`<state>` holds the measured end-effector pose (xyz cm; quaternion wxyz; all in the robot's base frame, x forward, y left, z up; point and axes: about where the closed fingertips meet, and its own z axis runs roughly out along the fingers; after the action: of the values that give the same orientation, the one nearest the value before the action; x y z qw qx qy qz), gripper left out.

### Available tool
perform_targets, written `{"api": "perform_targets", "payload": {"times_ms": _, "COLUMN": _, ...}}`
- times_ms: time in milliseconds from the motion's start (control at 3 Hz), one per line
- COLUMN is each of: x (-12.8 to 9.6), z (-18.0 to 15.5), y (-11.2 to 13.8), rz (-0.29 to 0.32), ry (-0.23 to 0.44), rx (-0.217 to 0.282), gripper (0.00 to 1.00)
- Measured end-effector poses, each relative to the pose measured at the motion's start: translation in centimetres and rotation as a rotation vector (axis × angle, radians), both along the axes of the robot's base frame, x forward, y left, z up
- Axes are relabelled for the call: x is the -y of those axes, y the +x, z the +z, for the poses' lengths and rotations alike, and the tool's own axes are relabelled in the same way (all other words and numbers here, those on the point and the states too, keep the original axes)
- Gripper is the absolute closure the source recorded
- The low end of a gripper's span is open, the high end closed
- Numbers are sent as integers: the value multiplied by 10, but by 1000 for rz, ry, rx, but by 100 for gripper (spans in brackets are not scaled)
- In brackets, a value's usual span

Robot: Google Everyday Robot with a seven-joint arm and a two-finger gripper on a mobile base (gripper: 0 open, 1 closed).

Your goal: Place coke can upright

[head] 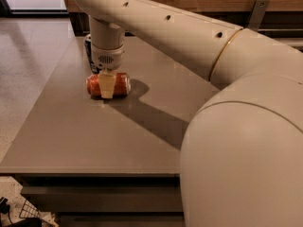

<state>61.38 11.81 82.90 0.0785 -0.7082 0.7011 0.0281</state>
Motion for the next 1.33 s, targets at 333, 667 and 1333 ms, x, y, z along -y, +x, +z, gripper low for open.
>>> {"api": "perform_targets", "payload": {"times_ms": 333, "x": 2, "z": 6, "y": 2, "rz": 12, "ry": 17, "rx": 11, "gripper": 100}}
{"api": "perform_targets", "payload": {"times_ms": 667, "x": 12, "z": 26, "y": 0, "rz": 40, "ry": 127, "rx": 53, "gripper": 100}}
{"api": "perform_targets", "payload": {"times_ms": 1333, "x": 45, "z": 70, "y": 11, "rz": 41, "ry": 422, "rx": 176, "gripper": 100}}
